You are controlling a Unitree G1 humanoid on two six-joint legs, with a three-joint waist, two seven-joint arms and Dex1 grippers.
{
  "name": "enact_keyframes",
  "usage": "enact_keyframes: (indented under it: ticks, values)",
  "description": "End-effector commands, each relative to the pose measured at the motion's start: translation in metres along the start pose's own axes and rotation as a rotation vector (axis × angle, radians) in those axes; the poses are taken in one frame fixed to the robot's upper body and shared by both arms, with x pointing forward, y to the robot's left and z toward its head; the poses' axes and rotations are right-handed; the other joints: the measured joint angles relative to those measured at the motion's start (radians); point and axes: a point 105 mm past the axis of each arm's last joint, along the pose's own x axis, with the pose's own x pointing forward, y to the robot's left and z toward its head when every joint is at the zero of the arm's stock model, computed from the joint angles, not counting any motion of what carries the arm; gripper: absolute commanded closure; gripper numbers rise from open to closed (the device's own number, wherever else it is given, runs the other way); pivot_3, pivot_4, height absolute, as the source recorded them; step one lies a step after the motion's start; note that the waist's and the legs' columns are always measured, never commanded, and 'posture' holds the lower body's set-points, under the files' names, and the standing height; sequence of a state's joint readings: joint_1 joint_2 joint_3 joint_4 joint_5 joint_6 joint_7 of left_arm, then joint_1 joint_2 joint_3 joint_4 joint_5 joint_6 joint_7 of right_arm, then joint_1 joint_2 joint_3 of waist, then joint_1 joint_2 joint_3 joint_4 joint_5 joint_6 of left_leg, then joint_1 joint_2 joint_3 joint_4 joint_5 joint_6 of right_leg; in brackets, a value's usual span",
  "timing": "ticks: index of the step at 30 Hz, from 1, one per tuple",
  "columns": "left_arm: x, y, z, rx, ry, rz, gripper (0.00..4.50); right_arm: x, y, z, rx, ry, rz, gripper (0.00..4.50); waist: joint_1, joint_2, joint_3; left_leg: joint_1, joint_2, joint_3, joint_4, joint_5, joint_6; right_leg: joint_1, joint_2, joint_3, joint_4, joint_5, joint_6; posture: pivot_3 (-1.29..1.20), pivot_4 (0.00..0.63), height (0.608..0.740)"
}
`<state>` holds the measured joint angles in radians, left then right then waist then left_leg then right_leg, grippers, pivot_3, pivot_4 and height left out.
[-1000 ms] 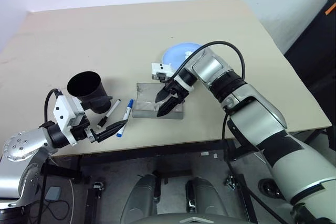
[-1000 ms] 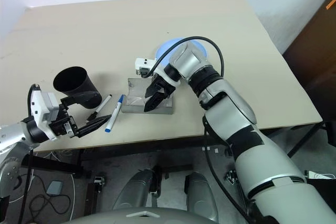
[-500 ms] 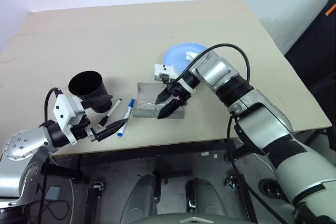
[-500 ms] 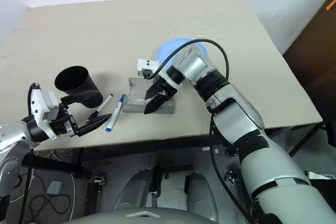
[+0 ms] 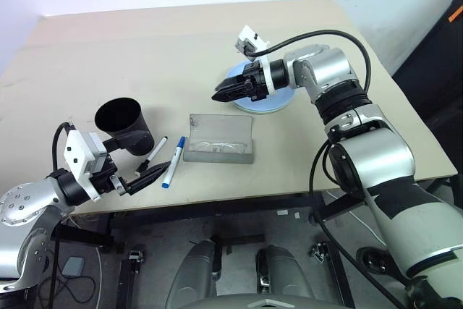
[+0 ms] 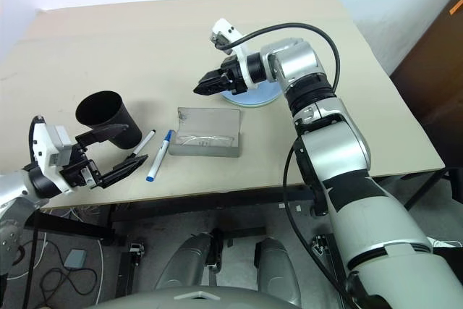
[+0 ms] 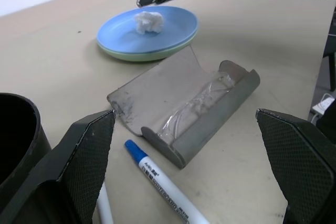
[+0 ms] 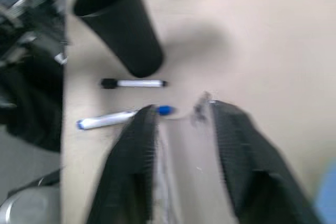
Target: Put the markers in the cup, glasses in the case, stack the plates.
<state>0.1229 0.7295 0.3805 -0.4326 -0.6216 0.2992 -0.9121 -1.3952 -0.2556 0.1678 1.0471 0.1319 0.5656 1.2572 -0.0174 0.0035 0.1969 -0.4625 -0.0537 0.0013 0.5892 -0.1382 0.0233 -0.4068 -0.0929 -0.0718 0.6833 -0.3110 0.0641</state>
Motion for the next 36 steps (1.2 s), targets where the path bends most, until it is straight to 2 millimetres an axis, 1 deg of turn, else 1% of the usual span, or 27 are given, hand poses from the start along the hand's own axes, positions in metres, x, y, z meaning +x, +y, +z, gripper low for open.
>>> enact_keyframes:
  ticks: [1,2,4,5,7,9,11,16,21,22,24,27,29,36]
  values:
    - [-0.004,0.003,0.011,0.040,-0.021,0.014,0.00,0.002,-0.002,0.017,-0.053,-0.071,-0.038,4.32,-0.001,0.000,0.000,0.000,0.000,0.000,0.000,0.000,0.000,0.000,0.000,0.000,0.000,0.000,0.000,0.00,0.150,0.712]
    - [-0.004,0.004,0.012,0.041,-0.022,0.014,0.00,0.005,-0.004,0.015,-0.073,-0.074,-0.051,4.46,-0.003,0.000,0.000,0.000,0.000,0.000,0.000,0.000,0.000,0.000,0.000,0.000,0.000,0.000,0.000,0.00,0.150,0.712]
    - [-0.003,0.004,0.014,0.043,-0.025,0.016,0.00,0.012,-0.006,0.012,-0.120,-0.078,-0.071,4.46,-0.004,0.000,0.000,0.000,0.000,0.000,0.000,0.000,0.000,0.000,0.000,0.000,0.000,0.000,0.000,0.00,0.150,0.712]
    - [-0.002,0.005,0.014,0.044,-0.024,0.016,0.00,0.016,-0.008,0.006,-0.170,-0.049,-0.097,4.46,-0.004,0.000,0.000,0.000,0.000,0.000,0.000,0.000,0.000,0.000,0.001,0.000,0.000,0.000,0.000,0.00,0.150,0.712]
    - [-0.002,0.005,0.016,0.046,-0.026,0.018,0.00,0.027,-0.016,-0.019,-0.300,0.072,-0.152,4.46,-0.003,0.000,0.000,0.000,0.000,0.000,0.000,0.000,0.000,0.000,0.001,0.000,0.001,0.000,0.000,0.00,0.150,0.712]
    - [-0.001,0.005,0.017,0.046,-0.027,0.021,0.00,0.033,-0.014,-0.029,-0.318,0.098,-0.130,4.46,-0.002,0.000,0.000,0.001,0.000,0.000,0.001,0.000,0.000,0.001,0.001,0.000,0.001,0.000,0.000,0.00,0.150,0.712]
    - [-0.002,0.006,0.017,0.042,-0.026,0.024,0.00,0.034,-0.013,-0.031,-0.330,0.110,-0.121,4.46,0.000,0.000,0.000,0.000,0.000,0.000,0.001,0.000,0.000,0.001,0.002,0.000,0.001,0.000,0.000,0.00,0.150,0.712]
    - [-0.004,0.006,0.011,0.022,-0.013,0.039,0.00,0.038,-0.021,-0.027,-0.328,0.088,-0.204,4.46,-0.002,0.000,0.000,0.001,0.001,0.000,0.002,0.000,0.000,0.001,0.002,0.001,0.001,0.000,0.000,0.00,0.150,0.712]
    - [-0.006,0.002,0.009,0.019,-0.012,0.050,0.00,0.035,-0.016,-0.008,-0.302,0.025,-0.173,4.46,-0.004,0.000,0.000,0.001,0.002,0.000,0.001,0.000,0.000,0.000,0.004,0.002,0.001,0.000,-0.001,0.00,0.150,0.712]
    - [-0.007,0.000,0.009,0.021,-0.012,0.052,0.00,0.033,-0.017,-0.008,-0.312,0.037,-0.180,4.46,-0.003,0.000,0.000,0.001,0.002,0.000,0.001,0.000,0.000,0.000,0.004,0.002,0.001,0.000,-0.001,0.00,0.150,0.712]
    - [-0.006,-0.003,0.010,0.023,-0.012,0.055,0.00,0.032,-0.020,-0.012,-0.338,0.077,-0.199,4.46,-0.003,0.000,0.000,0.001,0.002,0.000,0.001,0.000,0.000,0.000,0.004,0.002,0.001,0.000,-0.001,0.00,0.150,0.712]
    - [-0.005,-0.004,0.012,0.029,-0.016,0.060,0.00,0.032,-0.025,-0.028,-0.358,0.165,-0.217,4.46,0.000,0.000,0.000,0.001,0.002,0.000,0.001,0.000,0.000,0.000,0.004,0.002,0.001,0.000,-0.002,0.00,0.150,0.712]
    - [-0.003,-0.004,0.014,0.030,-0.018,0.063,0.00,0.031,-0.025,-0.034,-0.372,0.203,-0.213,4.46,0.000,0.000,0.000,0.001,0.002,0.000,0.002,0.000,0.000,0.000,0.004,0.002,0.001,-0.001,-0.005,0.00,0.150,0.712]
    - [-0.002,-0.003,0.014,0.028,-0.012,0.062,0.00,0.030,-0.032,-0.038,-0.354,0.218,-0.267,4.46,-0.002,0.000,0.000,0.001,0.003,0.000,0.001,0.000,0.000,-0.001,0.005,0.004,0.001,0.001,-0.004,0.00,0.150,0.712]
